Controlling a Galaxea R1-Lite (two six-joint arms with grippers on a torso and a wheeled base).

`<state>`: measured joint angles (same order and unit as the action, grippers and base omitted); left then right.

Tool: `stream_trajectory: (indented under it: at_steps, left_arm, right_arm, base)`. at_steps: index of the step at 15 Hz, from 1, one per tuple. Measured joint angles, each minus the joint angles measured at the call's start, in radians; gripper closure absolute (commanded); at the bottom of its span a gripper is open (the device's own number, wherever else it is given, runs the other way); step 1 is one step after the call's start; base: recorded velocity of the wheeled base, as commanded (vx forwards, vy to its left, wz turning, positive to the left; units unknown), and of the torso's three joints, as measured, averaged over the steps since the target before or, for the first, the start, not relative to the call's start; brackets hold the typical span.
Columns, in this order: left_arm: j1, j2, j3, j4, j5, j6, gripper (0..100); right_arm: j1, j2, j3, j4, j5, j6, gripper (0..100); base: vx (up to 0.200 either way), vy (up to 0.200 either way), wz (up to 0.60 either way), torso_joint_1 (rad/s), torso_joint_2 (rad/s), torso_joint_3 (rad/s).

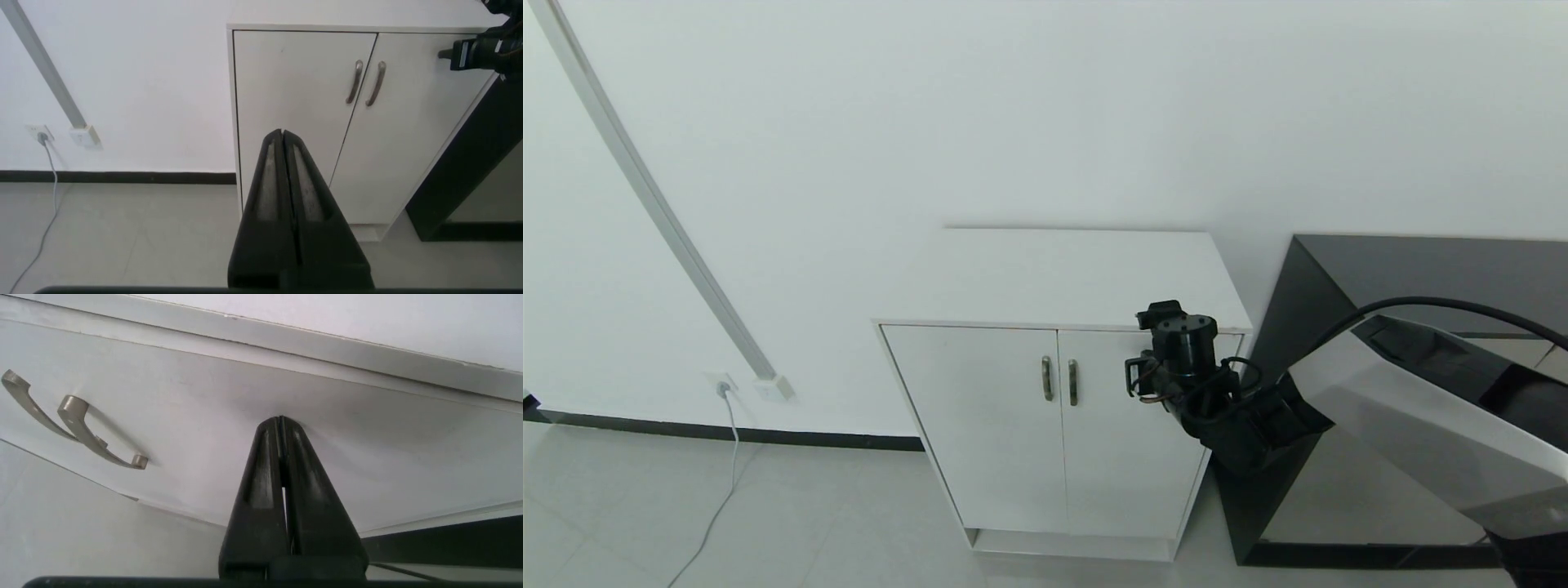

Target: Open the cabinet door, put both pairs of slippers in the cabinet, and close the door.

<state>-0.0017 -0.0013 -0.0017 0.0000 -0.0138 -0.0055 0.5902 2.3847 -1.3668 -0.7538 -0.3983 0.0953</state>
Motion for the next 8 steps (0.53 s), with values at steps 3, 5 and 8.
stream_trajectory:
  at_steps: [3, 5, 8]
  left_arm:
    - [0.0, 0.0, 0.0, 0.0, 0.0, 0.0, 100]
    - [0.0, 0.0, 0.0, 0.0, 0.0, 0.0, 100]
    - [0.0, 0.0, 0.0, 0.0, 0.0, 0.0, 100]
  right_arm:
    - [0.0, 0.005, -0.004, -0.001, 0.0, 0.0, 100]
    - [-0.001, 0.008, -0.007, -0.001, 0.0, 0.0, 100]
    - [-0.002, 0.013, -0.011, 0.0, -0.001, 0.0, 100]
  base:
    - [0.0, 0.0, 0.0, 0.0, 0.0, 0.0]
    - [0.0, 0.0, 0.0, 0.0, 0.0, 0.0]
    - [0.0, 0.0, 0.0, 0.0, 0.0, 0.0]
